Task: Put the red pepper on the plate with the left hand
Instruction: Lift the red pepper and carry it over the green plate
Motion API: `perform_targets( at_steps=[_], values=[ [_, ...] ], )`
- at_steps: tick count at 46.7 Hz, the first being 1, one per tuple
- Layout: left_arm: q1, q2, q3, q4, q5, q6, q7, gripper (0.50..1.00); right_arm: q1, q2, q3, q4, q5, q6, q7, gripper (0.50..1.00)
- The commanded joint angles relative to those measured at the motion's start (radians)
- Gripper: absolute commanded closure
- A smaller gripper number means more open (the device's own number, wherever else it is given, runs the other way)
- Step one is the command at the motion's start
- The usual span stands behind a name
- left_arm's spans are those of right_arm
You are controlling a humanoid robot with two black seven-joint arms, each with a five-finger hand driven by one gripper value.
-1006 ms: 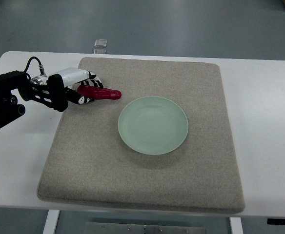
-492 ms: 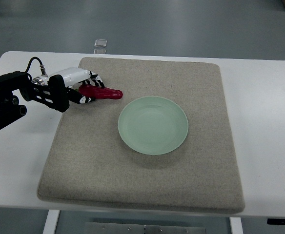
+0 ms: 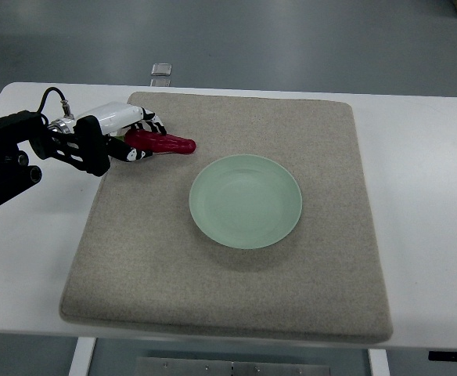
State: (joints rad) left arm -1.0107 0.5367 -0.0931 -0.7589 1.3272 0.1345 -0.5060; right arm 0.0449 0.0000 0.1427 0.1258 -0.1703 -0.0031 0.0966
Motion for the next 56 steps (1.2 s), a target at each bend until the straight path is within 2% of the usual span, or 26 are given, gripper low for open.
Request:
perform_targets(
  at_steps=[1,7,40,56],
  values=[
    [0.000,-0.001,-0.004,-0.002,-0.005,0.011,-0.002,1.000,0.000,0.000,0.000,0.000,0.000,0.000,0.000,0.568],
    [0.001,-0.003,-0.004,-0.007,-0.013,0.042,-0.003,1.000,0.000,0.000,0.000,0.000,0.000,0.000,0.000,0.568],
    [0.014,-0.020,-0.045,-0.036,-0.120,0.051,-0.012,1.000,0.001,0.000,0.000,0.000,0.000,0.000,0.000,0.568],
    [0.015,-0.015,-0.076,-0.160,-0.123,0.053,-0.019,1.000,0.000,0.000,0.000,0.000,0.000,0.000,0.000,0.568]
  ],
)
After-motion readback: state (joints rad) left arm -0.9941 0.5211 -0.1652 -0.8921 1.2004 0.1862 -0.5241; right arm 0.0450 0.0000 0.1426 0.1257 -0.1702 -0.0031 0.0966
